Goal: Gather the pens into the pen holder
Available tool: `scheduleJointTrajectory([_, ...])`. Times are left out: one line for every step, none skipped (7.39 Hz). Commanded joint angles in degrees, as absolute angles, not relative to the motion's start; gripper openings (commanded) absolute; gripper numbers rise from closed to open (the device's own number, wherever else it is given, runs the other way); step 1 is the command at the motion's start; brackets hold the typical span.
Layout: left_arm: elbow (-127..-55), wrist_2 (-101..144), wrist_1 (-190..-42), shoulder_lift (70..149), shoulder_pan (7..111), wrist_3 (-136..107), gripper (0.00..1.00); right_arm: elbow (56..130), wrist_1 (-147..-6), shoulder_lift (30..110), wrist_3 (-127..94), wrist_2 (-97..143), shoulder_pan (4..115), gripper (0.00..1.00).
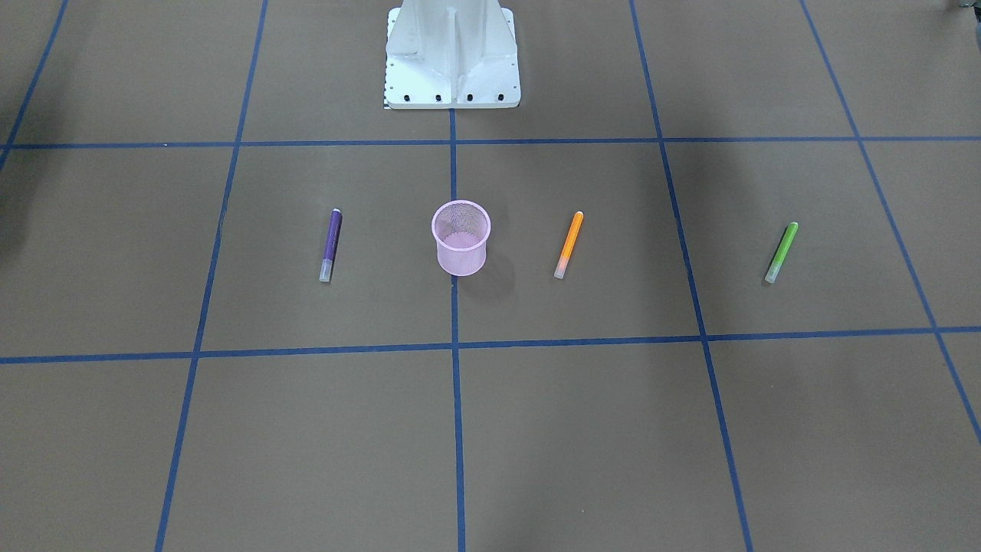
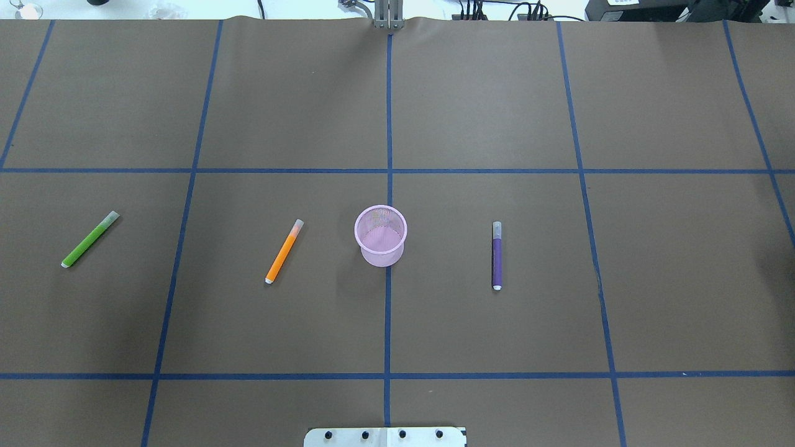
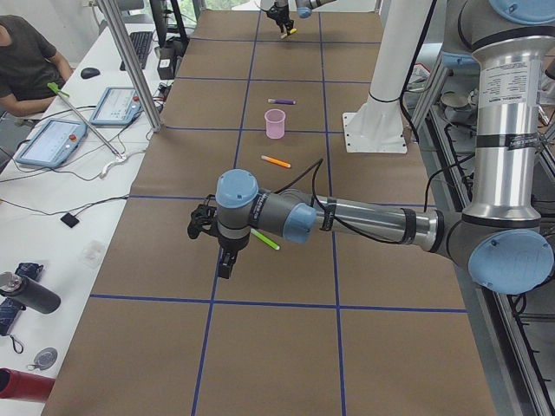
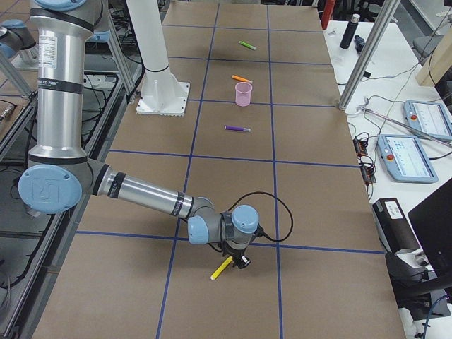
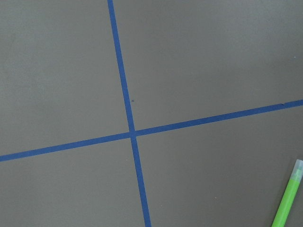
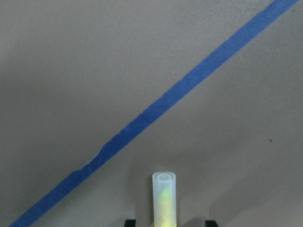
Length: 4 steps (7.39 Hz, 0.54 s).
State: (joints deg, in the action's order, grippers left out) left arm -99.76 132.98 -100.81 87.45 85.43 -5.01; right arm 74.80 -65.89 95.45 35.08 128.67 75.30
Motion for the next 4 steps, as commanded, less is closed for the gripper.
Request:
scheduleJointTrajectory([-99.8, 133.0, -100.8, 87.5, 85.4, -5.0, 1.00, 74.8, -65.9, 95.4, 35.1, 128.7, 75.2, 0.58])
scheduleJointTrajectory([-99.8, 133.0, -100.8, 87.5, 85.4, -4.9, 1.00, 74.4, -66.0, 95.4, 35.1, 128.7, 75.1, 0.58])
scheduleJointTrajectory([-99.8, 133.0, -100.8, 87.5, 85.4, -4.9, 1.00, 74.4, -66.0, 95.4, 35.1, 128.7, 75.1, 0.58])
scheduleJointTrajectory([-99.8, 133.0, -100.8, 87.5, 85.4, -4.9, 1.00, 74.4, -66.0, 95.4, 35.1, 128.7, 75.1, 0.57])
